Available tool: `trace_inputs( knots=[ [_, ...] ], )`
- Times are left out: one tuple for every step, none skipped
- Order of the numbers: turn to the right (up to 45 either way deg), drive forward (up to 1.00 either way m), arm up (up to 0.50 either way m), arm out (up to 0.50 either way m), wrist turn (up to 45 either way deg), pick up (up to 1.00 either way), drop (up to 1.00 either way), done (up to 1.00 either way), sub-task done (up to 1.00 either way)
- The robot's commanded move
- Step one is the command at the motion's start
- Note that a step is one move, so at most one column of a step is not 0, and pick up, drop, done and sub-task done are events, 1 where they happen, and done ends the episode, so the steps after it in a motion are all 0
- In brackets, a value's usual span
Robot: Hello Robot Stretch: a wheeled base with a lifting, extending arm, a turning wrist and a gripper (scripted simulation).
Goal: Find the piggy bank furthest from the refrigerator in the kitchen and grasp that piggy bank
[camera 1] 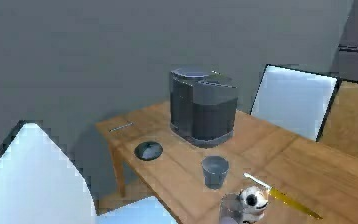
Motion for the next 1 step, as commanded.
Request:
trace_inputs(
  knots=[
    [45.0, 0.00, 0.00, 0.00, 0.0, 0.00, 0.00, 0.00, 0.00]
  ],
)
